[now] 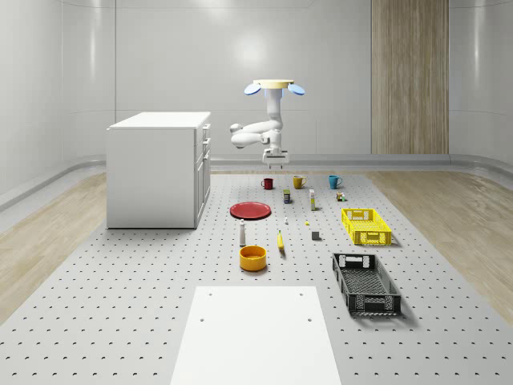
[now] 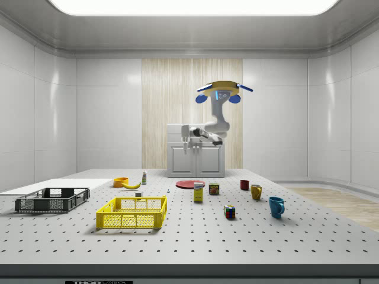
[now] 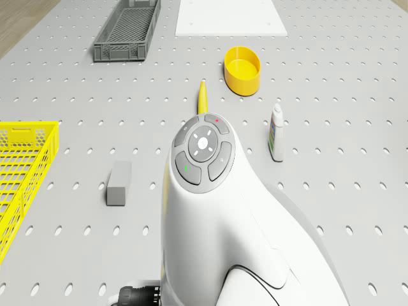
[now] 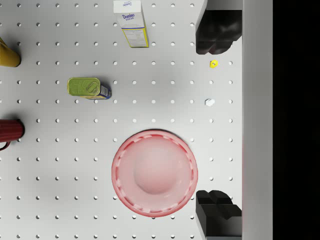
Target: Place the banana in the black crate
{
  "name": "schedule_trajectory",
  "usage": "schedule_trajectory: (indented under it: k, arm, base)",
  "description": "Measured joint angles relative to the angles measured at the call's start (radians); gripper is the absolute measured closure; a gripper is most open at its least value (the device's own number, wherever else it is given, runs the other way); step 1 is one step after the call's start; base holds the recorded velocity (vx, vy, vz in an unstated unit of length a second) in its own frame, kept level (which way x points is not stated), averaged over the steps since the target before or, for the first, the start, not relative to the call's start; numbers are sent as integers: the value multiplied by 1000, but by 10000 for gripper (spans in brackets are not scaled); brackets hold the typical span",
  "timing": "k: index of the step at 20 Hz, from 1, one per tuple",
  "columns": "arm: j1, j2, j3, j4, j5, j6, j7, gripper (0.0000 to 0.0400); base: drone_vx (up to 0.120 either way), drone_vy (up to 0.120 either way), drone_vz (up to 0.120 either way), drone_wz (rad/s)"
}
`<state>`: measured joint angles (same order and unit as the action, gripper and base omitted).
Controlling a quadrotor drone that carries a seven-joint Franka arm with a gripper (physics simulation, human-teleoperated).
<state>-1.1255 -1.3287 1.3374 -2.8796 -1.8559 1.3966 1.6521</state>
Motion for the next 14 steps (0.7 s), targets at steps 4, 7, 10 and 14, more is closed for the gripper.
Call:
schedule_trajectory:
  k: [4, 7, 10, 14]
  arm:
    - [-4, -14, 3, 1, 6, 13, 3, 0]
    - [-6, -24, 5, 1, 11, 22, 5, 0]
    - [-9, -33, 7, 2, 15, 31, 8, 0]
    - [-12, -45, 9, 2, 20, 42, 10, 0]
  base:
    - [120, 0, -120, 0]
    - [120, 0, -120, 0]
    - [120, 0, -120, 0]
    - [120, 0, -30, 0]
